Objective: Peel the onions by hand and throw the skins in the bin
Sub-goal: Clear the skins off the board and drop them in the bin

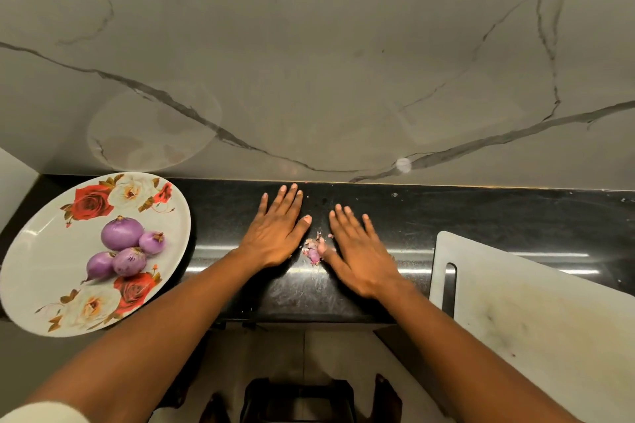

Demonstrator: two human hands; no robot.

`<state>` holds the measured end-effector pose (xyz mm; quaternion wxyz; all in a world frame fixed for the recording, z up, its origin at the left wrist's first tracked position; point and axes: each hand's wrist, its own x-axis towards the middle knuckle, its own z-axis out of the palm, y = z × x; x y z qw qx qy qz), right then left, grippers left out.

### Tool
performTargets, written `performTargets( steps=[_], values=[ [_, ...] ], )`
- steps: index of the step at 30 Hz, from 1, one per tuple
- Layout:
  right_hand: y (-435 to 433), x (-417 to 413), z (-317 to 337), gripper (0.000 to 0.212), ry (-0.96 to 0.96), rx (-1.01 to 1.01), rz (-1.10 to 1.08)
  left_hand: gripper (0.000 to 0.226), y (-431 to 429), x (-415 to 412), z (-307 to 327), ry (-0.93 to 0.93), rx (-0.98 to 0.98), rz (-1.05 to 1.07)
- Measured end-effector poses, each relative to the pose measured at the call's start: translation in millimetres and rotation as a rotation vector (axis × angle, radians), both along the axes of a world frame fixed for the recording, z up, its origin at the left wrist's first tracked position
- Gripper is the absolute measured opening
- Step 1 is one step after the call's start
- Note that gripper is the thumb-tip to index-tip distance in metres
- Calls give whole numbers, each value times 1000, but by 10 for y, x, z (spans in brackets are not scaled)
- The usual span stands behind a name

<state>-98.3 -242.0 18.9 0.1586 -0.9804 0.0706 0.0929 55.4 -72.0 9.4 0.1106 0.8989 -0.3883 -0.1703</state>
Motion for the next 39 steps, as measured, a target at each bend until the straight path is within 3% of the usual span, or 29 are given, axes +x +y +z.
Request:
performTargets(
  steps=[4, 7, 9, 12, 14, 17, 20, 24, 27, 31, 33, 36, 39],
  values=[
    [50, -233, -11, 67, -90, 181, 169, 71, 73, -235, -8, -45, 7, -217],
    [-165, -162, -19, 60, -243, 300, -51, 66, 177, -452, 27, 62, -54, -315],
    [-299, -89, -29, 65, -226, 264, -166, 61, 225, -539, 101, 219, -151, -325],
    [-251, -65, -51, 78, -80, 80, -101, 60, 238, -471, 157, 392, -353, -160],
    [-65, -114, -27, 80, -45, 34, -15, 61, 228, -341, 108, 318, -388, -37],
    [192, -240, -7, 73, -43, 76, 124, 63, 242, -164, 11, 148, -230, 74],
    [239, -348, 25, 67, -76, 176, 218, 67, 316, -148, -21, 26, -54, 8],
    [76, -448, 14, 72, -112, 143, -21, 70, 423, -424, 25, -49, 0, -180],
    [104, -503, -40, 80, -50, 30, -121, 66, 476, -706, 71, 1, -15, -250],
    [469, -496, -10, 78, -22, 39, -36, 57, 525, -889, 178, 361, -263, -147],
    [612, -459, 7, 75, -42, 96, 34, 56, 572, -926, 265, 542, -471, 53],
    [572, -347, 17, 68, -100, 239, 38, 55, 702, -1014, 366, 652, -757, 352],
    [336, -192, -6, 67, -125, 228, 2, 53, 859, -1147, 357, 809, -967, 542]
  ],
)
